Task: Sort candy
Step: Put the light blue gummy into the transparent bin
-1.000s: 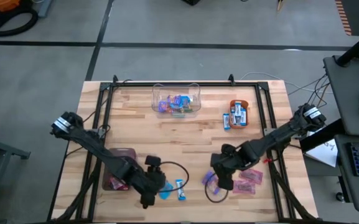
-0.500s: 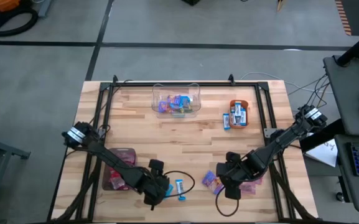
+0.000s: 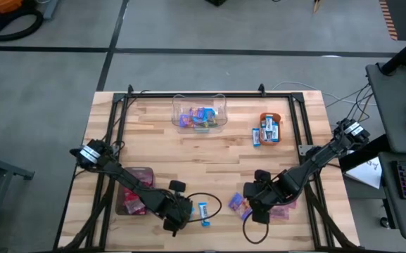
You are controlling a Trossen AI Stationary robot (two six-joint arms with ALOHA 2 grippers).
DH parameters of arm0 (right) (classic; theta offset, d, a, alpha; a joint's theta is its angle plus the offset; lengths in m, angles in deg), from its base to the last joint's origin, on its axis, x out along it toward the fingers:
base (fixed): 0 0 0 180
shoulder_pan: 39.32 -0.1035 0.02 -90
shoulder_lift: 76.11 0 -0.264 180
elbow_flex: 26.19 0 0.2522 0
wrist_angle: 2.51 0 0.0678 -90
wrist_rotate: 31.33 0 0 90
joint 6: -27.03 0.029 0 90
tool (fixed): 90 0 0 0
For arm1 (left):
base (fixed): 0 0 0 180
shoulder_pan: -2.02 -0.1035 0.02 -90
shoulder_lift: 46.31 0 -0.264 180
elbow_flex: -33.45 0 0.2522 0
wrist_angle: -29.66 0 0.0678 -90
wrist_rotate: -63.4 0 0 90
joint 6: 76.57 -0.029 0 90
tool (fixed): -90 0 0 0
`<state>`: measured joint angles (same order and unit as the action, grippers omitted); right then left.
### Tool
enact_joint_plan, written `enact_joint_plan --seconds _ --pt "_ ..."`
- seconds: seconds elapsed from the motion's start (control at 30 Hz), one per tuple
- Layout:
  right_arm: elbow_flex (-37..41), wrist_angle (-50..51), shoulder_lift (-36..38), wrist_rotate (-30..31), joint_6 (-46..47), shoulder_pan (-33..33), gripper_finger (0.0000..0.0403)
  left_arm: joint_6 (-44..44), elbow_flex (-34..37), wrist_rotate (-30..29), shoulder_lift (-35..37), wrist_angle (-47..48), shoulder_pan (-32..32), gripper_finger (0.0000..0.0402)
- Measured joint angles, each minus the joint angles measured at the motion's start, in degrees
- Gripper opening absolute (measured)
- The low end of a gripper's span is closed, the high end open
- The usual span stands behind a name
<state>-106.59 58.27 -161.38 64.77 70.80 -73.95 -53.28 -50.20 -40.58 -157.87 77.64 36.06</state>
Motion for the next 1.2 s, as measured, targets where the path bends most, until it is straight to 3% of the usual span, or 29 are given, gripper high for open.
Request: enact_joint_plan --seconds 0.1,0.27,0.43,0.63,0.77,0.87,1.1,1.2 --pt "0.0 -0.2 0.0 0.4 0.2 0.0 0.0194 0.2 0.1 0.0 0.4 0.6 0.0 0.0009" --pt "0.0 -1.1 0.0 1.5 0.1 0.0 0.0194 -1.0 -0.7 -0.4 3.5 5.3 -0.2 0.0016" --pt "0.0 -1.1 0.0 5.3 -1.4 0.0 0.0194 -4.6 -2.5 -8.0 9.3 13.1 -2.3 0.0003" --pt "0.0 -1.1 0.0 13.4 -3.3 0.0 0.0194 -11.0 -1.7 -18.9 18.4 15.1 -11.9 0.0002" --pt "0.4 -1.6 0.0 19.2 -3.4 0.0 0.0194 -16.9 -1.2 -21.1 22.8 12.1 -22.5 0.0002" --pt "1.1 -2.9 0.0 21.5 -3.5 0.0 0.0194 -22.4 -1.2 -19.4 24.2 6.6 -30.7 0.0002" --pt "5.3 -9.7 0.0 22.6 -3.5 0.0 0.0194 -34.1 -1.2 -0.8 22.1 -5.9 -47.8 0.0002" --pt "6.8 -11.9 0.0 22.6 -2.8 0.0 0.0194 -34.8 -1.2 1.1 20.0 -7.9 -53.0 0.0002"
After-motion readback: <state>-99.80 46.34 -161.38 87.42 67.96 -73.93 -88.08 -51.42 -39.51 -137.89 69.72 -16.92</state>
